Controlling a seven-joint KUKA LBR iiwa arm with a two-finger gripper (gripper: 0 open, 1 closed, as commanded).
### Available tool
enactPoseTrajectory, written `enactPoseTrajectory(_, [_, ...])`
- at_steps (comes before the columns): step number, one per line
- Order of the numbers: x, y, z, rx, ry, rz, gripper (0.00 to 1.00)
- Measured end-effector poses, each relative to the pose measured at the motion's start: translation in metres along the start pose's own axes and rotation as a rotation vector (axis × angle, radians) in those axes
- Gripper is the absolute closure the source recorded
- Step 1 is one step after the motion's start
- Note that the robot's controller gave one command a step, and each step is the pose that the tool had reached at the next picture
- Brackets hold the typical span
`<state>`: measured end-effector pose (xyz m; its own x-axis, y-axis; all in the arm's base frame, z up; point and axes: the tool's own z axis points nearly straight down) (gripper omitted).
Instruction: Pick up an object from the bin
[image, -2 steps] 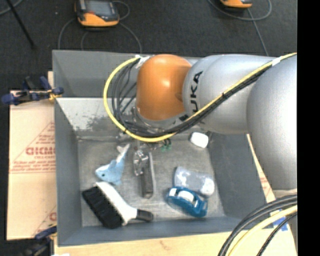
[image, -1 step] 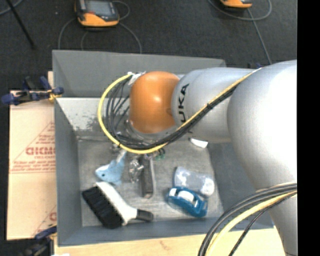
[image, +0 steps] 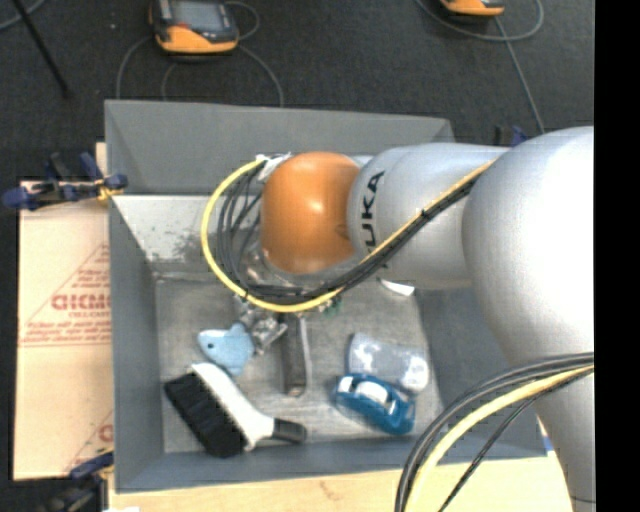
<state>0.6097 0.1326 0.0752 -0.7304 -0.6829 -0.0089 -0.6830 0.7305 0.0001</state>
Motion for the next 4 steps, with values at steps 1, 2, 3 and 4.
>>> enactPoseTrajectory(1, [0.0, 0.0, 0.0, 0.0, 0.0, 0.0, 1.0])
enactPoseTrajectory(2, [0.0, 0.0, -0.002, 0.0, 0.0, 0.001, 1.0])
enactPoseTrajectory(3, [0.002, 0.001, -0.012, -0.003, 0.008, 0.001, 1.0])
enactPoseTrajectory(4, [0.003, 0.001, -0.034, -0.003, 0.012, 0.001, 1.0])
